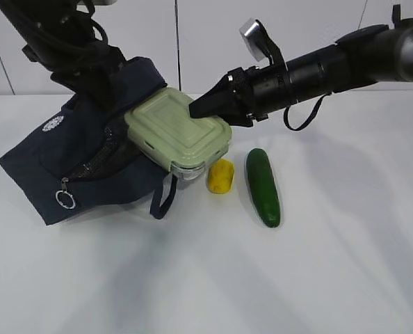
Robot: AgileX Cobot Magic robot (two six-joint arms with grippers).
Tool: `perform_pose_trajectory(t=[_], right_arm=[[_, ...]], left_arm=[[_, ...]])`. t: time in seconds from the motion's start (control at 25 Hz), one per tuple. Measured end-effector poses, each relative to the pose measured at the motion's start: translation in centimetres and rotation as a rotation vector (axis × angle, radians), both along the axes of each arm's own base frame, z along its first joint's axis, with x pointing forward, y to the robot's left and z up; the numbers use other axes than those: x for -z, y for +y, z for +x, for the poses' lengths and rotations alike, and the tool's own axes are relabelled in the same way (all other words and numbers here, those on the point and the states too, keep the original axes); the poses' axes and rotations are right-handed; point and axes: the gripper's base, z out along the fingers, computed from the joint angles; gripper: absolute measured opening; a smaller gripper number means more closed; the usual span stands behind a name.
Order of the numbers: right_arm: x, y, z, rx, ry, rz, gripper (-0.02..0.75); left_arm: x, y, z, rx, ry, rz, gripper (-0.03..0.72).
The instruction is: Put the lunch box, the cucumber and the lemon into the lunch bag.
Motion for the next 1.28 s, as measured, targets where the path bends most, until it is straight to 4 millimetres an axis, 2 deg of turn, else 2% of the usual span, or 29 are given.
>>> perform_pose_trajectory(t=[0.36, 0.6, 1.28], right_arm=[[1.5, 1.8, 0.2, 0.008, 0.046, 0.088, 0.384], [1.5, 3.0, -0.1, -0.004, 0.028, 0.105, 0.384], [2.0, 6.3, -0.3, 0.016, -0.099, 0.069, 0.384]], left_arm=[[0.0, -0.7, -0.4, 0.026, 0.005, -0.011, 0.008], [0.0, -1.7, -1.0, 0.057, 0.025, -0.009, 0.008], [-0.2, -2.4, -1.4, 0.058, 0.056, -0.076, 0.007]])
